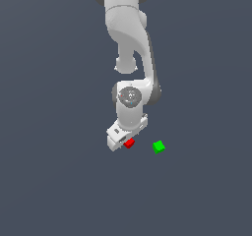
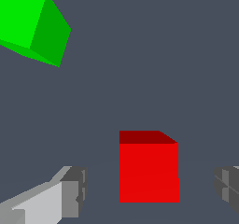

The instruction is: Stack the red cube on top of the green cube.

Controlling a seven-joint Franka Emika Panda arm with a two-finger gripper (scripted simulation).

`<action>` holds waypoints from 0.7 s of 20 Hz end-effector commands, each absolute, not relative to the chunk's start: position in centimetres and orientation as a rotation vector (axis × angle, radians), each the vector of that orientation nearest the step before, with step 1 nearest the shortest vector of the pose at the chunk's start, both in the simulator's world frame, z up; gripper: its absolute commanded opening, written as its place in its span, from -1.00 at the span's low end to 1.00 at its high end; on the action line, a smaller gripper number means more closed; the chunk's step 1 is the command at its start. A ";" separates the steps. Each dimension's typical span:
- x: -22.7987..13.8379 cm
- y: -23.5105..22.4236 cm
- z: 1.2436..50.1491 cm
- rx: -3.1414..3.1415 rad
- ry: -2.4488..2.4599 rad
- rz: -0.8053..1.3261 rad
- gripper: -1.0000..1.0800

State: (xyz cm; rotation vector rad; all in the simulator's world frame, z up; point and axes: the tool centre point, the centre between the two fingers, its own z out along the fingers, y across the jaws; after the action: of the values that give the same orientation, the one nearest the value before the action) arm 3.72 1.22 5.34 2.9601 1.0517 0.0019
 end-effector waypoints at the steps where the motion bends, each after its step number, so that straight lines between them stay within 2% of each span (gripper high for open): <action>1: 3.6 1.2 3.9 2.960 1.054 0.000 0.92; 9: 3.7 1.3 2.0 2.958 1.057 0.000 0.92; 10: 3.7 1.3 2.0 2.958 1.057 0.000 -1.00; 14: 3.7 1.3 2.0 2.958 1.057 0.000 -1.00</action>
State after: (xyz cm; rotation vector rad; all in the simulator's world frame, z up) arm 3.71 1.23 2.00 2.9587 1.0560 -0.0009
